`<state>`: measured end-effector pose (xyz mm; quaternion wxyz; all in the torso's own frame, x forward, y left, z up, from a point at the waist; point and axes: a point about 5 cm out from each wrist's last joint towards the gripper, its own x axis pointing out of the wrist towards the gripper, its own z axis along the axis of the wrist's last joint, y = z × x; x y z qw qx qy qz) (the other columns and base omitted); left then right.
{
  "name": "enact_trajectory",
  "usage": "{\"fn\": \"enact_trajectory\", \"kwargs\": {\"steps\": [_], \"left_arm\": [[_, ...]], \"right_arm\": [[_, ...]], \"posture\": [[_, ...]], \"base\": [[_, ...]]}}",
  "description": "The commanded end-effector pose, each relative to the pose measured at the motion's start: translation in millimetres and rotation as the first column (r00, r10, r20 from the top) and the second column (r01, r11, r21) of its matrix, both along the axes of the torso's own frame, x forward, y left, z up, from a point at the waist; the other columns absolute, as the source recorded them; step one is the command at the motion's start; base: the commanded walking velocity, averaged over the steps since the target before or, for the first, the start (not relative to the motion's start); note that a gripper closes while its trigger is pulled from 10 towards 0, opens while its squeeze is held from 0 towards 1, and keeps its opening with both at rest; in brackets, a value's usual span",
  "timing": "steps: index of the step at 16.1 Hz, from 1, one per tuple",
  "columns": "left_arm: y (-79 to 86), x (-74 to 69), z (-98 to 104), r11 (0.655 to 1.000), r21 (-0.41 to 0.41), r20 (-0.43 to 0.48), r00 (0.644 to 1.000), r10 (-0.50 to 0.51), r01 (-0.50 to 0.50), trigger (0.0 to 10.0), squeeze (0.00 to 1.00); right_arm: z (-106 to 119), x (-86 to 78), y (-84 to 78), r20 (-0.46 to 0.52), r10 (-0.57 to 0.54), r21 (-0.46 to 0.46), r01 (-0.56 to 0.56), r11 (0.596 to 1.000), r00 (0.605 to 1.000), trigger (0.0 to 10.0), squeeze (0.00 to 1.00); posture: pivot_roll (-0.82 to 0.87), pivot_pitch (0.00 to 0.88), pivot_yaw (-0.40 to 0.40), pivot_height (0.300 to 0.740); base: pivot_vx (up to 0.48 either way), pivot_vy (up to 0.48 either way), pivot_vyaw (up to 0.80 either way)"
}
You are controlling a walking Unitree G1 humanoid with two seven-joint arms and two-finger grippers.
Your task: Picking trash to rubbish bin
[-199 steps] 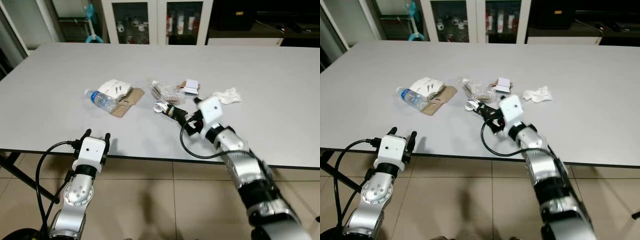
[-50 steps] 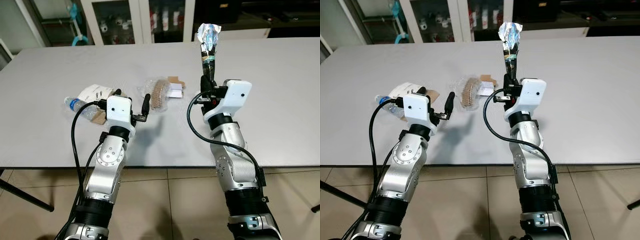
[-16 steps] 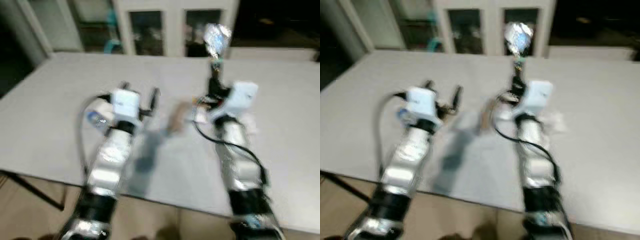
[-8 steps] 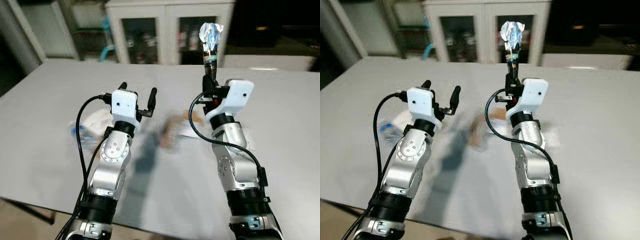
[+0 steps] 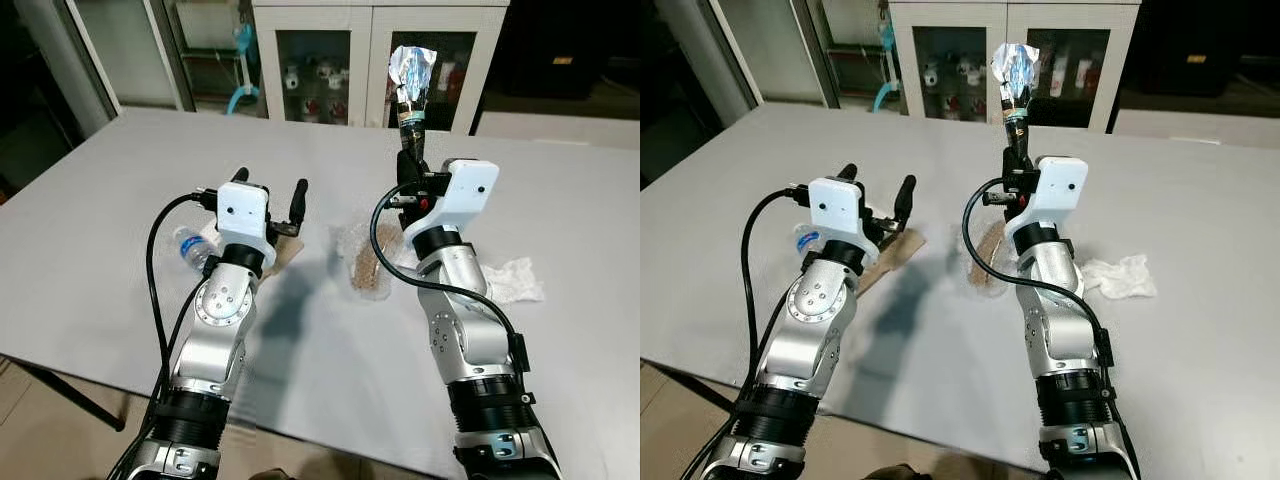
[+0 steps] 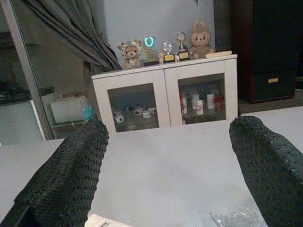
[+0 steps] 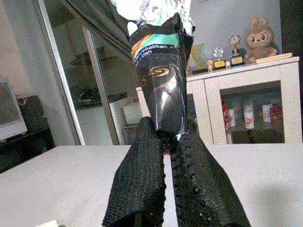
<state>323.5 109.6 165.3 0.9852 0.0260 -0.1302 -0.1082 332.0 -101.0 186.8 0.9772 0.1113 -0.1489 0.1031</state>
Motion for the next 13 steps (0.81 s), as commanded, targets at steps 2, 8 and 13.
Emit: {"fn": "enact_trajectory", "kwargs": {"steps": [2,8,13], "left_arm": [[3.3,0.8,-6.4,0.999,-0.024,-0.066,0.997,-0.048,0.047,10.0,0.0],[4.4,-4.8,-27.0,0.949,0.078,-0.259,0.925,-0.278,0.307,10.0,0.0],[-26.7,-5.3,-34.3,0.871,-0.032,-0.295,0.828,-0.476,0.489,10.0,0.0]], "right_arm": [[0.1,0.0,2.5,-0.008,0.009,0.001,-0.009,1.0,1.0,10.0,0.0],[-1.8,-0.5,3.6,-0.015,0.015,0.001,-0.015,1.0,1.0,10.0,0.0],[-2.0,-1.3,2.7,-0.015,0.006,0.004,-0.006,1.0,1.0,10.0,0.0]], "posture": [[0.02,0.051,0.07,0.74],[0.03,0.049,0.071,0.74],[0.01,0.048,0.081,0.74]], "base": [[0.0,0.0,0.0],[0.0,0.0,0.0],[0.0,0.0,0.0]]}}
